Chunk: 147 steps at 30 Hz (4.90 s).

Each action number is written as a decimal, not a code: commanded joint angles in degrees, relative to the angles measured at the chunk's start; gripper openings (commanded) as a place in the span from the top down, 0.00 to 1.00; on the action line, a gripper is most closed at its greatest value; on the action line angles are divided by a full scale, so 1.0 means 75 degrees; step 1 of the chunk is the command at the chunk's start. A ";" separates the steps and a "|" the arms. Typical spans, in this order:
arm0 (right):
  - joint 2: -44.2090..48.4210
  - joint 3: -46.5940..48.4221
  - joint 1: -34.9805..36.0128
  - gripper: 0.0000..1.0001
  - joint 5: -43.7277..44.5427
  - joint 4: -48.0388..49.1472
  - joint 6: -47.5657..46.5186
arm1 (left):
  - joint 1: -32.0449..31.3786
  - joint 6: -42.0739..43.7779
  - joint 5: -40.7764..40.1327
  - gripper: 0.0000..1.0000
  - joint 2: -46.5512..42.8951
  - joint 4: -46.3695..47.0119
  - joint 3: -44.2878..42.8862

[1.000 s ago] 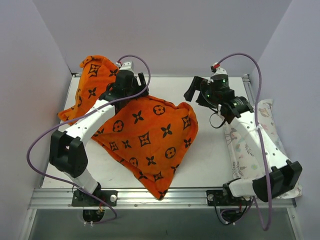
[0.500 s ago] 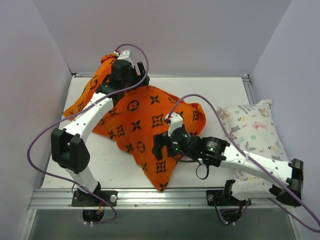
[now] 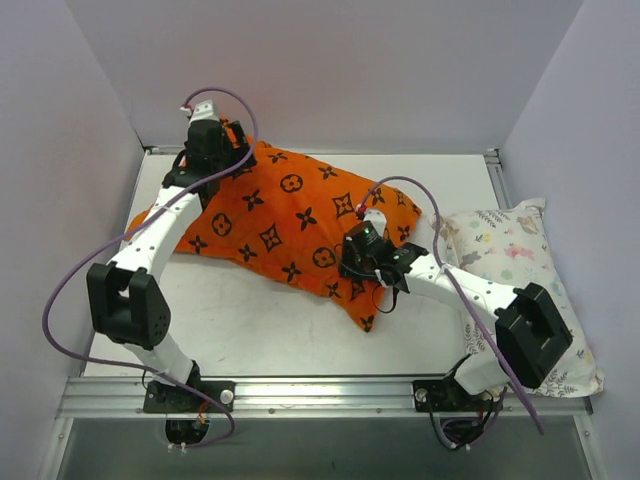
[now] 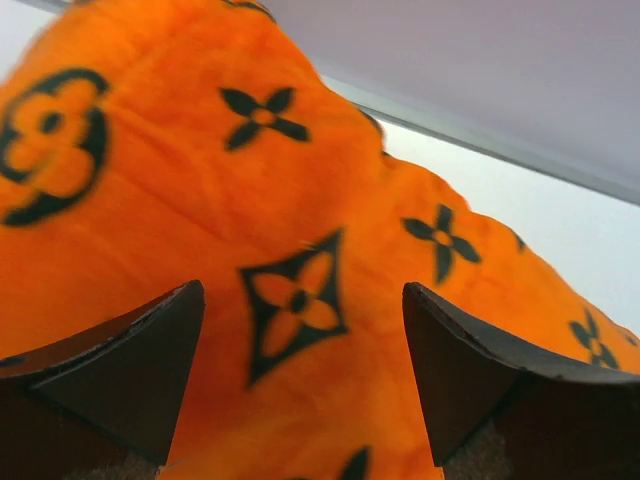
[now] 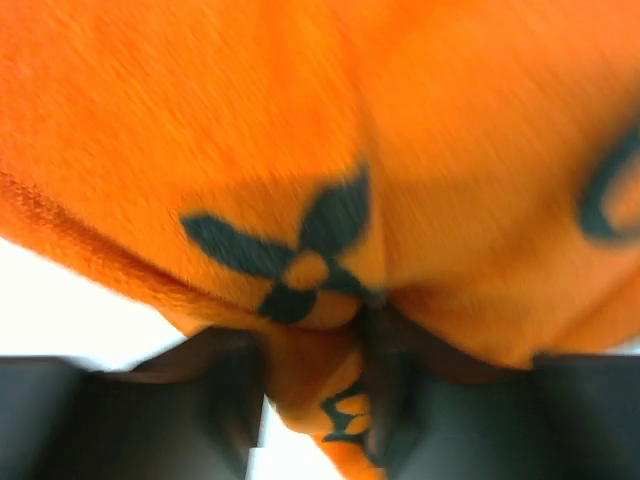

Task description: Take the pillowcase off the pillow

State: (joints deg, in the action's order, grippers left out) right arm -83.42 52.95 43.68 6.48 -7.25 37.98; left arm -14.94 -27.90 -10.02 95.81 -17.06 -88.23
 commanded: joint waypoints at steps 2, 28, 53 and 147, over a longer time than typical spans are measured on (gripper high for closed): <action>0.0317 -0.0309 -0.0886 0.78 0.0156 -0.0182 -0.0036 | 0.0316 -0.0263 -0.0970 0.11 -0.0727 -0.0080 0.0360; -0.1301 0.3698 -0.3108 0.29 -0.1428 -0.1611 -0.1476 | 0.1337 -0.3017 0.0760 0.39 -0.2977 0.0702 0.5724; -0.2518 0.4752 0.2133 0.08 0.1831 -0.0698 -0.5005 | -0.0575 -0.2514 0.1066 0.18 -0.4735 0.0248 0.5998; -0.2424 0.3172 -0.0973 0.96 -0.0206 -0.0663 -0.1900 | -0.1049 -0.1390 0.1469 0.42 -0.5955 -0.0890 0.5203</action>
State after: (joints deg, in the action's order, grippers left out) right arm -101.56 79.83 36.84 10.76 -9.43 21.76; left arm -17.12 -42.33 5.19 49.78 -24.32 -43.75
